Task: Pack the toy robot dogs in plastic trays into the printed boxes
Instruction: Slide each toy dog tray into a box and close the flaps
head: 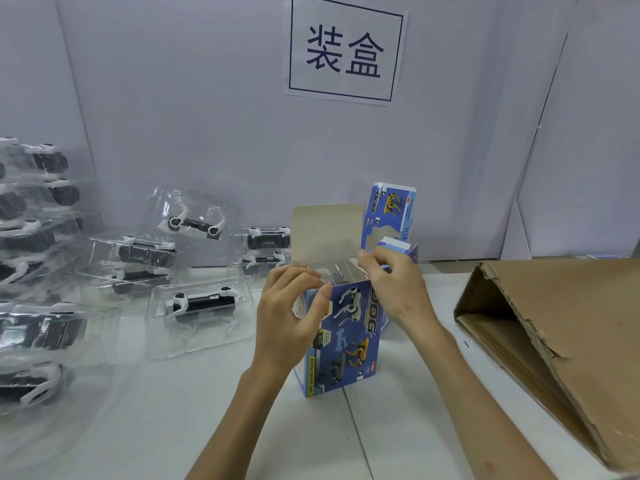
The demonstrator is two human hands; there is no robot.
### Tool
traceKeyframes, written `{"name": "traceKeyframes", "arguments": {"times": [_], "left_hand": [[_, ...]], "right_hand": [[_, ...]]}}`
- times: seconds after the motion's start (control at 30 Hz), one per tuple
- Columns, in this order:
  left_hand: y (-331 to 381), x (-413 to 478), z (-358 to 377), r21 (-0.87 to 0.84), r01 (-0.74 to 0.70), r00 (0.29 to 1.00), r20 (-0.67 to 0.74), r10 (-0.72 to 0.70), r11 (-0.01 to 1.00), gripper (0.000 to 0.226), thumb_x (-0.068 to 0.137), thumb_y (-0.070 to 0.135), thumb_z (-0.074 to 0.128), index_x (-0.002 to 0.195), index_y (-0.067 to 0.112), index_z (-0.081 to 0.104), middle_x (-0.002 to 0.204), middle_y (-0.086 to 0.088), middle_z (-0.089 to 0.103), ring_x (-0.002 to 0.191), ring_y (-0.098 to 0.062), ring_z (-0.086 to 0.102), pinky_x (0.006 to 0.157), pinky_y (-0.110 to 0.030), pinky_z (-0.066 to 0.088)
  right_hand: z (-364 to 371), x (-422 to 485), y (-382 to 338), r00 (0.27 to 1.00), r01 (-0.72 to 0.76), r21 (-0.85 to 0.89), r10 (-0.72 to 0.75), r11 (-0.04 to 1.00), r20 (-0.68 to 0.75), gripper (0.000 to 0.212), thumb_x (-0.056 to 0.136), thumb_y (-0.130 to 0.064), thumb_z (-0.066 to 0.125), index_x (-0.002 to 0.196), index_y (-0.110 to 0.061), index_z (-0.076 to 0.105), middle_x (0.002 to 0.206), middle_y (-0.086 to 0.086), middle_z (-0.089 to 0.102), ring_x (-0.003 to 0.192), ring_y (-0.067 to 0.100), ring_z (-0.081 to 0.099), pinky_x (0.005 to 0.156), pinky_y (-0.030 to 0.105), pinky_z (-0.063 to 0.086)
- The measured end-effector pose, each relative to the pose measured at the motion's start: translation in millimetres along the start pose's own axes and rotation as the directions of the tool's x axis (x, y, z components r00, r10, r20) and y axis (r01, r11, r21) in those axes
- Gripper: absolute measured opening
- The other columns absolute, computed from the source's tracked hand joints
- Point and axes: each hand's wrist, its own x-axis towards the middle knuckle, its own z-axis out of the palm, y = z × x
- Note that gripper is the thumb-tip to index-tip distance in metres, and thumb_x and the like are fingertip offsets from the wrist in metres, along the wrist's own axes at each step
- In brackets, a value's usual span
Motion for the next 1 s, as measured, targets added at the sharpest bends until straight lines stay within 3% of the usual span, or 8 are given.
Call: {"name": "traceKeyframes", "arguments": {"times": [0.13,0.2,0.27,0.4,0.53,0.7,0.87,1.0], "left_hand": [[1.3,0.2,-1.9,-0.034,0.035,0.999,0.021,-0.034,0.999,0.030,0.092,0.041,0.058,0.083,0.016,0.072,0.096,0.025,0.063,0.106,-0.007,0.056,0.090,-0.009,0.038],[2.3,0.8,-2.2,-0.043,0.043,0.999,0.028,-0.041,0.998,0.030,0.092,0.042,0.058,0.083,0.017,0.071,0.096,0.025,0.062,0.107,-0.006,0.056,0.090,-0.009,0.038],[4.4,2.2,-2.1,-0.056,0.054,0.998,0.039,-0.052,0.997,0.026,0.091,0.043,0.058,0.081,0.022,0.069,0.095,0.025,0.063,0.106,-0.006,0.056,0.090,-0.009,0.038],[3.3,6.3,-13.2,-0.196,0.152,0.987,0.076,-0.140,0.969,0.022,0.087,0.044,0.058,0.080,0.029,0.072,0.093,0.018,0.072,0.112,-0.008,0.061,0.094,-0.018,0.044],[0.6,7.2,-27.5,-0.325,0.207,0.977,0.112,-0.180,0.923,0.028,0.084,0.039,0.058,0.088,0.022,0.079,0.103,0.010,0.076,0.120,-0.013,0.061,0.098,-0.022,0.045],[2.7,3.0,-25.6,-0.199,0.080,0.997,0.038,-0.074,0.977,0.029,0.089,0.032,0.049,0.088,0.023,0.077,0.103,0.020,0.073,0.113,-0.017,0.059,0.091,-0.034,0.048],[3.7,0.9,-24.4,-0.061,-0.022,1.000,-0.015,0.021,0.998,0.029,0.095,0.033,0.046,0.114,0.031,0.068,0.115,0.043,0.059,0.119,-0.001,0.052,0.092,-0.052,0.046],[-0.1,-6.9,-19.1,0.176,-0.186,0.977,-0.067,0.201,0.967,0.024,0.098,0.027,0.045,0.115,0.030,0.061,0.113,0.020,0.063,0.118,-0.013,0.046,0.094,-0.041,0.036]], "right_hand": [[-15.0,21.3,3.9,0.964,-0.205,0.244,0.153,0.948,0.215,0.011,0.098,-0.015,0.059,0.100,-0.024,0.064,0.120,0.003,0.066,0.088,0.012,0.067,0.066,0.028,0.058],[-18.1,25.7,8.0,0.931,-0.289,0.401,0.158,0.870,0.329,0.034,0.097,-0.007,0.059,0.126,-0.025,0.053,0.137,-0.003,0.054,0.108,0.013,0.063,0.070,0.025,0.058],[-15.7,24.7,10.5,0.917,-0.319,0.558,0.102,0.766,0.385,0.046,0.098,0.000,0.053,0.135,-0.027,0.047,0.134,-0.007,0.056,0.124,0.019,0.057,0.074,0.028,0.059],[-9.8,12.7,7.2,0.916,-0.317,0.722,0.001,0.615,0.401,0.057,0.082,0.005,0.056,0.129,-0.027,0.054,0.117,0.006,0.068,0.103,0.027,0.068,0.073,0.035,0.059],[-9.3,-4.1,5.8,0.931,-0.250,0.748,-0.060,0.615,0.360,0.058,0.072,0.002,0.057,0.124,-0.022,0.058,0.117,0.008,0.069,0.103,0.023,0.067,0.086,0.038,0.055],[-6.0,-20.3,11.6,0.971,-0.069,0.733,-0.122,0.676,0.205,0.044,0.093,0.007,0.043,0.072,-0.017,0.073,0.100,0.001,0.070,0.106,0.021,0.064,0.077,0.033,0.055],[-14.1,-20.0,14.3,0.948,-0.024,0.697,-0.205,0.716,0.244,0.026,0.086,-0.018,0.047,0.084,0.001,0.064,0.108,0.000,0.073,0.112,0.019,0.066,0.075,0.025,0.059],[-14.8,-20.2,-0.7,0.917,0.187,0.488,-0.329,0.852,0.224,0.039,0.083,-0.032,0.072,0.085,0.001,0.051,0.117,-0.011,0.072,0.116,0.019,0.065,0.073,0.029,0.060]]}}
